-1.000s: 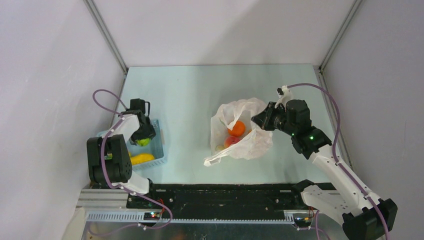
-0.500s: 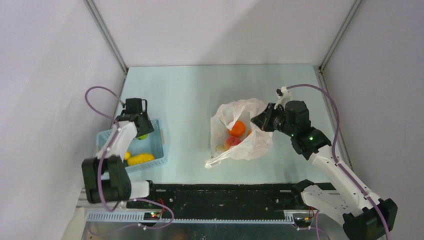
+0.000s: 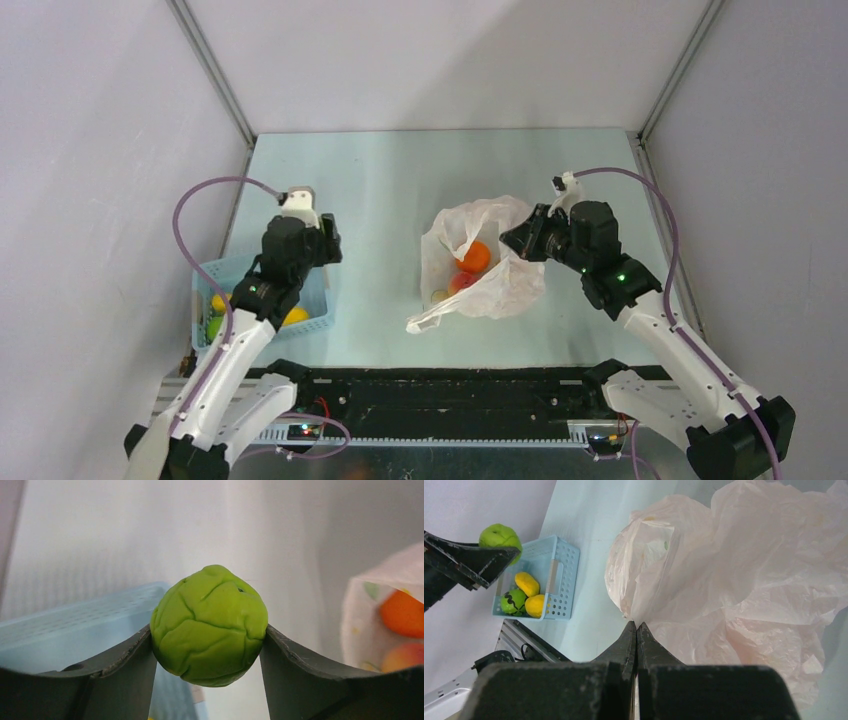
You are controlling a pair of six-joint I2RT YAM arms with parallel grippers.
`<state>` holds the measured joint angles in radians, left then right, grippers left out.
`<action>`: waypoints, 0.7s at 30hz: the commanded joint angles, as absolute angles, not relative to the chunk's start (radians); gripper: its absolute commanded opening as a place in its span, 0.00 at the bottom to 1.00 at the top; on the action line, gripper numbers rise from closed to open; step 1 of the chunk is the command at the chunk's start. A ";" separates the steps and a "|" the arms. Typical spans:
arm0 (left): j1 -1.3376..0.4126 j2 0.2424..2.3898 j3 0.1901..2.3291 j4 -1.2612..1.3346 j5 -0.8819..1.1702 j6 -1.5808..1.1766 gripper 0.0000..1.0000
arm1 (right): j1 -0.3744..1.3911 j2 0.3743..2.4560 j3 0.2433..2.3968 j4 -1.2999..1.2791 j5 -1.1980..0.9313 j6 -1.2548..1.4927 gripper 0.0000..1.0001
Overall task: Place the fake fruits into the plastic bag and tie a complex knot
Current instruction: Pick up the fake fruit from the bin.
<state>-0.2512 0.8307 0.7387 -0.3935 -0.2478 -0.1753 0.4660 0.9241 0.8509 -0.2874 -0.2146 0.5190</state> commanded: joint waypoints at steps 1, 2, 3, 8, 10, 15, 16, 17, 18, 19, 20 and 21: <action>-0.370 0.794 0.674 -0.244 -0.148 -0.223 0.55 | 0.476 0.925 0.854 -0.213 -0.206 0.526 0.00; -0.422 0.800 0.654 -0.228 -0.134 -0.254 0.56 | 0.477 0.925 0.854 -0.209 -0.205 0.526 0.00; -0.448 0.806 0.645 -0.193 -0.119 -0.268 0.55 | 0.477 0.925 0.854 -0.207 -0.204 0.526 0.00; -0.619 0.912 0.606 -0.063 -0.096 -0.355 0.55 | 0.484 0.921 0.854 -0.210 -0.192 0.528 0.00; -0.655 0.966 0.605 -0.024 -0.094 -0.365 0.55 | 0.490 0.921 0.854 -0.213 -0.182 0.527 0.00; -0.725 1.098 0.607 0.148 0.035 -0.419 0.55 | 0.510 0.923 0.854 -0.231 -0.151 0.526 0.00; -0.734 1.120 0.612 0.170 0.062 -0.420 0.55 | 0.513 0.924 0.854 -0.233 -0.145 0.526 0.00; -0.755 1.163 0.626 0.173 0.062 -0.413 0.55 | 0.514 0.924 0.854 -0.234 -0.143 0.526 0.00; -0.766 1.185 0.636 0.173 0.061 -0.408 0.55 | 0.516 0.923 0.854 -0.234 -0.137 0.526 0.00; -0.787 1.227 0.655 0.175 0.063 -0.400 0.55 | 0.518 0.922 0.854 -0.235 -0.134 0.527 0.00; -0.796 1.246 0.664 0.185 0.075 -0.397 0.55 | 0.521 0.922 0.854 -0.235 -0.128 0.527 0.00; -0.809 1.287 0.681 0.195 0.086 -0.395 0.55 | 0.522 0.922 0.854 -0.236 -0.126 0.528 0.00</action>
<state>-0.7612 1.1969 0.6125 0.0826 0.0154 -0.3859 0.5117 0.9264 0.8509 -0.2630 -0.1627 0.5236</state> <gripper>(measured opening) 0.700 0.009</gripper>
